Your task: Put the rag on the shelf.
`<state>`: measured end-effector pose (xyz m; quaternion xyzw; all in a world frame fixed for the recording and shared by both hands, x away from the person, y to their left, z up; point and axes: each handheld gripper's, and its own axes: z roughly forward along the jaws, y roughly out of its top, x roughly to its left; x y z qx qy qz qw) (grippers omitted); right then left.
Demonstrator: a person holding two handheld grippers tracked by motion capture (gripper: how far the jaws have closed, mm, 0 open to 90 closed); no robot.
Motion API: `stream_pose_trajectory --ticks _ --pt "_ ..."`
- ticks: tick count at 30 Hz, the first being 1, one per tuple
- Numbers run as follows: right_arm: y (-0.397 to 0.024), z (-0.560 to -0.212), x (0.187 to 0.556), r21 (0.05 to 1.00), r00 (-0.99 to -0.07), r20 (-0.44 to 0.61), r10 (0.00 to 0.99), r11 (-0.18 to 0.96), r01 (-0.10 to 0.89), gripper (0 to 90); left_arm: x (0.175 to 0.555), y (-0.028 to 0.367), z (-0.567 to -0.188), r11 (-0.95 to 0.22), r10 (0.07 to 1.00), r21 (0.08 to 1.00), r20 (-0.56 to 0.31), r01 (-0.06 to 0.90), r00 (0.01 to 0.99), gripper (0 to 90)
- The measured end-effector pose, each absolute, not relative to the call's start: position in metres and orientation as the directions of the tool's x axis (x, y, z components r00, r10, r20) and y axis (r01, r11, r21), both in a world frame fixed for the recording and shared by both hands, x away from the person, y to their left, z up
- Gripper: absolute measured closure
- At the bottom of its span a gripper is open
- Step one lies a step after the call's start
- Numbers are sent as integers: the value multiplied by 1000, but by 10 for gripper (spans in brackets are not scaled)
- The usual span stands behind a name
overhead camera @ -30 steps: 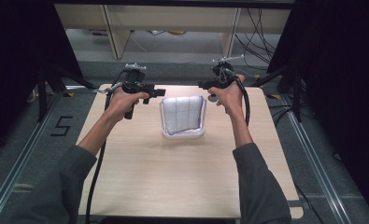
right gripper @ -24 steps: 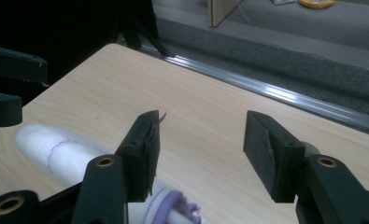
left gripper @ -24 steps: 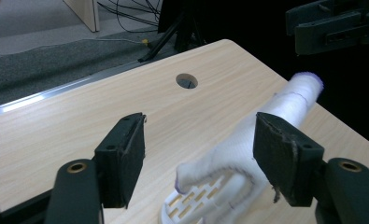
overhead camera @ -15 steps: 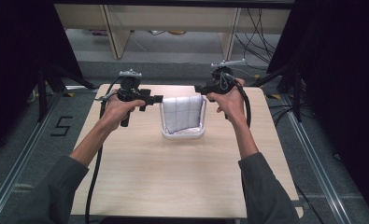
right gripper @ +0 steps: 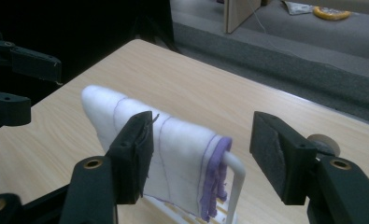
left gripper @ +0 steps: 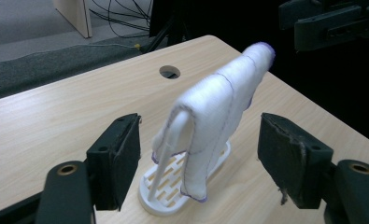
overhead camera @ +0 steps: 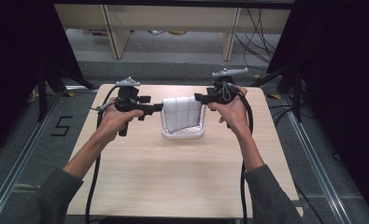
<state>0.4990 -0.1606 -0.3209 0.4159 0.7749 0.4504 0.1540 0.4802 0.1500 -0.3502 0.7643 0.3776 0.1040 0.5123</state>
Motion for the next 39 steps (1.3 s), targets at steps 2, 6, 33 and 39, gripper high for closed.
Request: stream_pose_trajectory --ticks 2,6,33,39 --pt "-162 -323 494 830 -601 139 787 239 504 403 474 150 -351 -191 685 864 -223 466 694 295" --pt "-167 -326 487 831 -607 141 782 240 502 397 465 152 -355 -196 674 865 -223 462 704 294" --pt "-180 -358 434 859 -640 146 754 224 460 340 403 164 -383 -225 622 876 -207 426 755 263" --pt "-181 -369 421 847 -635 150 758 233 478 335 394 167 -390 -230 620 879 -198 417 760 258"
